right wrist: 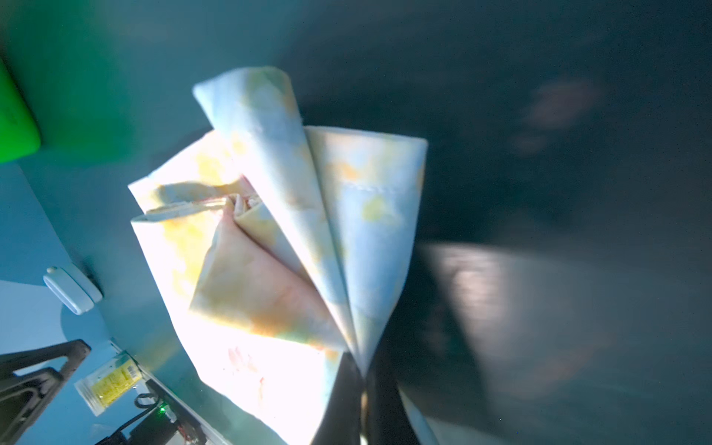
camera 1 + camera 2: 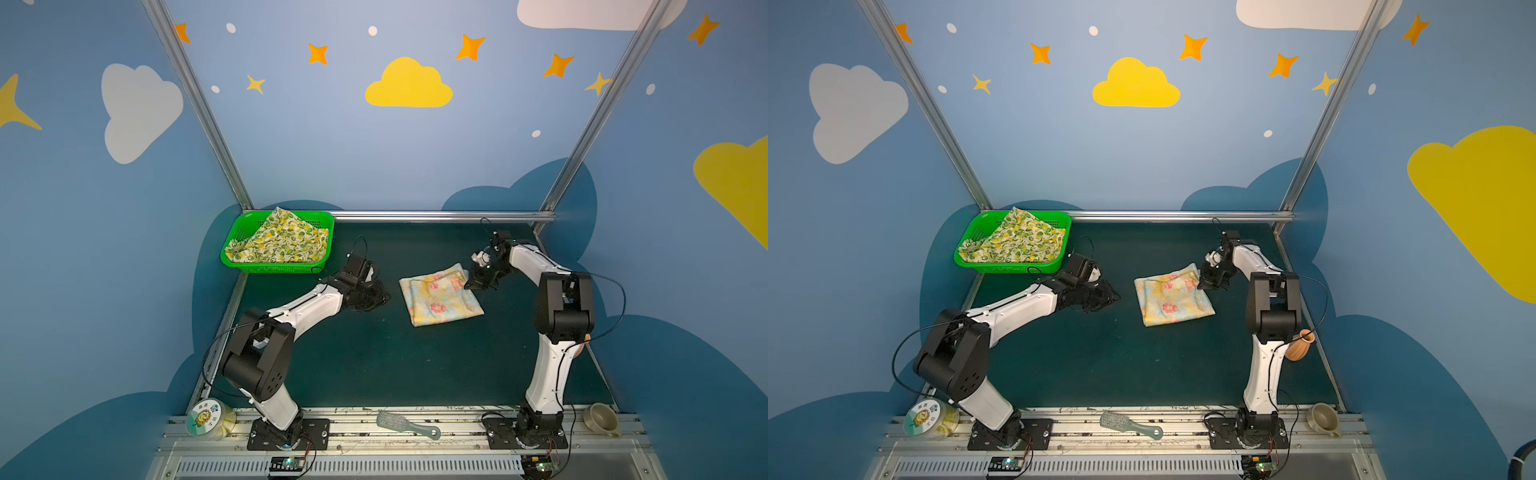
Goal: Fold and stack skirts
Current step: Move the skirt to the top-right of the table.
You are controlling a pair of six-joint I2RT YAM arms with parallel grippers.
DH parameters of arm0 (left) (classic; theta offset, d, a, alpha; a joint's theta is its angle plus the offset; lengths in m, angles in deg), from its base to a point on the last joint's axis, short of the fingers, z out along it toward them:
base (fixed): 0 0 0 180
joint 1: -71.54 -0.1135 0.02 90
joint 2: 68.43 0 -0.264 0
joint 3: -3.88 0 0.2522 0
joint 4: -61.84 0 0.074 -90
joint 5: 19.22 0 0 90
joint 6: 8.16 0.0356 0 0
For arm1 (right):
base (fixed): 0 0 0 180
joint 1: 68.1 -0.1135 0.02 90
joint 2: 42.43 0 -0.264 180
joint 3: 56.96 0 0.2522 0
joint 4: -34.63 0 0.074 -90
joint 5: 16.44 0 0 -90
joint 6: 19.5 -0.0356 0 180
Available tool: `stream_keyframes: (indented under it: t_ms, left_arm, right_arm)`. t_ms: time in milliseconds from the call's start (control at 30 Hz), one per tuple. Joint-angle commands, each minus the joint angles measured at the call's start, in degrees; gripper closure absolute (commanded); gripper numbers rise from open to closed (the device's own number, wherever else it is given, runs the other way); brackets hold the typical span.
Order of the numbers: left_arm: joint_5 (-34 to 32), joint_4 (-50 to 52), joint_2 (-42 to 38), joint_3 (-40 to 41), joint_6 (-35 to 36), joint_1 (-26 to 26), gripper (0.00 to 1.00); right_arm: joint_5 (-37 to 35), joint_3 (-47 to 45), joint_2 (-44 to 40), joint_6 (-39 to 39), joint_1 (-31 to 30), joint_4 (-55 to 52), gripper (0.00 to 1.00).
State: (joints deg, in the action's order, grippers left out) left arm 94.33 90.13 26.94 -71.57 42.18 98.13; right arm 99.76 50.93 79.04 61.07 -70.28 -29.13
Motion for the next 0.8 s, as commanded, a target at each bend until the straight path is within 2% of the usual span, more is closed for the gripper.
stream_keyframes:
  t_ms: [0, 267, 567, 767]
  left_arm:
    - [1.72, 2.53, -0.46, -0.51, 0.17, -0.39, 0.64]
    - [2.02, 4.84, 0.24, -1.72, -0.07, -0.41, 0.64]
    - [0.67, 8.74, 2.7, -6.09, 0.67, -0.99, 0.65]
    - [-0.47, 9.15, 3.46, -7.21, 0.33, -1.45, 0.65]
  right_arm:
    - [1.31, 5.51, 2.57, 4.59, 4.16, -7.32, 1.0]
    - [1.47, 23.61, 12.12, 9.41, 12.31, -17.92, 1.0]
    - [0.69, 46.15, 24.91, 13.07, 17.47, -28.56, 1.0]
    - [5.14, 49.17, 27.38, 16.35, 19.26, -24.71, 1.0]
